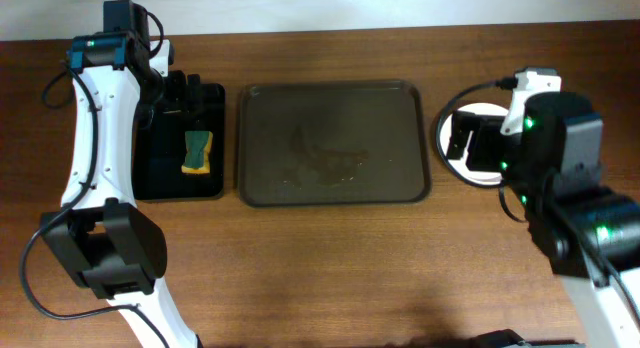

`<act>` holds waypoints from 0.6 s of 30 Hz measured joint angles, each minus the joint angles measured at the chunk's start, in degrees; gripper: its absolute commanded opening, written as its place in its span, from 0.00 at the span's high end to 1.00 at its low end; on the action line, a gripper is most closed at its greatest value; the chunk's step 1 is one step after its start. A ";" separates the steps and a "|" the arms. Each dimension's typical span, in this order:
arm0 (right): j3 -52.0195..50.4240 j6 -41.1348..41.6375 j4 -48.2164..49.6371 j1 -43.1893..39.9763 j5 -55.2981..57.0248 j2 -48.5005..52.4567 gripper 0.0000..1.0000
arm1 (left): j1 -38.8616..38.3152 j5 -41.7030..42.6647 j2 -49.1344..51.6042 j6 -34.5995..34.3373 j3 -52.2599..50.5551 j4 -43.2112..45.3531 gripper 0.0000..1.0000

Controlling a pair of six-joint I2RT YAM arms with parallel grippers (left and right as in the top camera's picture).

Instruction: Clean dirty plates on tray and stack at the side

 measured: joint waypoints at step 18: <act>-53.79 -4.57 30.95 -3.93 -1.86 -49.22 0.02 | 0.00 0.20 0.00 0.00 0.00 0.02 0.01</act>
